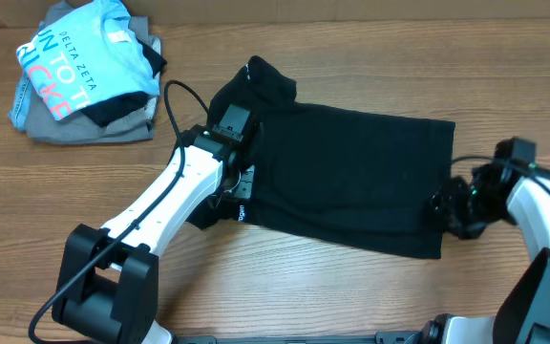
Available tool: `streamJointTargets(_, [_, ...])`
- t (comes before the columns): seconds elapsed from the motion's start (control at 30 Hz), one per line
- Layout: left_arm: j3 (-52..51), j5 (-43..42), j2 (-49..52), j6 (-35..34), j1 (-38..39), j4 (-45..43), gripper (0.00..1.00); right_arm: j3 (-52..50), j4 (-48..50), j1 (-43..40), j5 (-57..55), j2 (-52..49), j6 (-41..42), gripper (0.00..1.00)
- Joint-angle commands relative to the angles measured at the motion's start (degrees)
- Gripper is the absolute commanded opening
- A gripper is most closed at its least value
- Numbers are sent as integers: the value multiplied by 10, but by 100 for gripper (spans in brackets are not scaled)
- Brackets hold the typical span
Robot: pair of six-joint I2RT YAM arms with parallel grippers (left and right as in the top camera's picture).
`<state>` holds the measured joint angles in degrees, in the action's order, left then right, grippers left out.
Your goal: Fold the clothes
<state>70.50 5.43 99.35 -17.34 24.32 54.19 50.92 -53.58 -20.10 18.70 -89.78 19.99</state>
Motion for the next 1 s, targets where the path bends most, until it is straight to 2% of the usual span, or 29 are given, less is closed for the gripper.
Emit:
streamJointTargets(0.0, [5,0,3,11,-3,0,10,-43,36,2,-13,-4,16,56])
streamJointTargets(0.1, [5,1,3,11,-3,0,10,-63,65,2,-10,-4,31,55])
streamJointTargets(0.13, [5,1,3,11,-3,0,11,-66,75,2,-6,-4,30,51])
streamJointTargets(0.17, [5,1,3,12,-3,0,11,-66,80,2,-6,-4,30,38])
streamJointTargets(0.23, [5,0,3,13,-3,2,11,-64,87,2,5,-4,30,26])
streamJointTargets(0.3, [5,0,3,15,-3,4,11,-59,85,2,18,-4,28,22])
streamJointTargets(0.47, [5,1,3,22,-3,12,11,-35,44,1,24,-3,25,18])
streamJointTargets(0.53, [5,1,3,24,-3,13,11,-24,24,1,24,-3,23,20])
streamJointTargets(0.57, [5,0,3,24,-3,13,11,-18,13,1,24,-3,19,33])
streamJointTargets(0.6, [5,0,3,24,-3,13,12,-15,6,1,24,-3,11,42])
streamJointTargets(0.7, [5,0,3,24,-3,13,12,-13,-21,1,21,-3,5,53])
streamJointTargets(0.77, [5,0,3,24,-3,13,12,-15,-23,1,13,-4,6,51])
streamJointTargets(0.9, [5,0,3,24,-3,13,13,-31,0,1,13,-4,7,24])
streamJointTargets(0.93, [5,0,3,24,-3,13,13,-37,4,1,13,-4,11,23])
streamJointTargets(0.97, [5,0,3,24,-3,13,14,-46,8,1,13,-4,10,29])
